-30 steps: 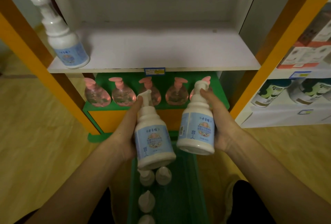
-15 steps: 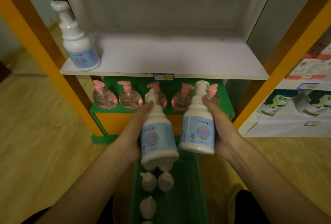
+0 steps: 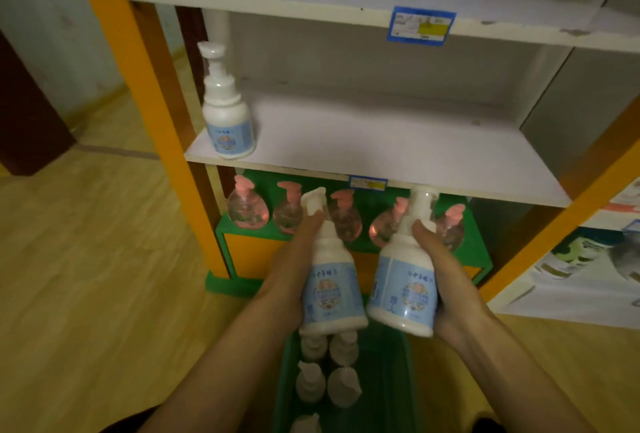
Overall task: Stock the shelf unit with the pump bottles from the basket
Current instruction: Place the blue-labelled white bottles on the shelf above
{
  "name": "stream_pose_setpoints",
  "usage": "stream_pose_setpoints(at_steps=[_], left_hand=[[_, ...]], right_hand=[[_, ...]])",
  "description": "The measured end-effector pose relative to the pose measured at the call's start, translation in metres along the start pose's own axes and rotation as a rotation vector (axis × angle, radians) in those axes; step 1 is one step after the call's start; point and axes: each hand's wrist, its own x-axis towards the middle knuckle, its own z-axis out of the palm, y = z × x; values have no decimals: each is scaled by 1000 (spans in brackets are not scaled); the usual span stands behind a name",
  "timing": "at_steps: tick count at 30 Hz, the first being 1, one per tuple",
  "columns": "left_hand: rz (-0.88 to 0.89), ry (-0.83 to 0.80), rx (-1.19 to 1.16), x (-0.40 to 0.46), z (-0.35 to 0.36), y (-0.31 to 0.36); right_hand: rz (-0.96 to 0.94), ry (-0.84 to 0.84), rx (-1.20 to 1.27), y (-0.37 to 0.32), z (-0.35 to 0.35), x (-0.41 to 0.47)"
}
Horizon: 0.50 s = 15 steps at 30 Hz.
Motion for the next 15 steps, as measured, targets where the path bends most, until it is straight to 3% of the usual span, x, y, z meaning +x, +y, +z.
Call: stream_pose_setpoints(at_steps=[7,15], left_hand=[[40,23,-23,-8,-23,25],[152,63,-199,-6,-53,47]], right_hand=[[-318,45,-101,-25,35,8],[-514,9,-309,-62,120,49]])
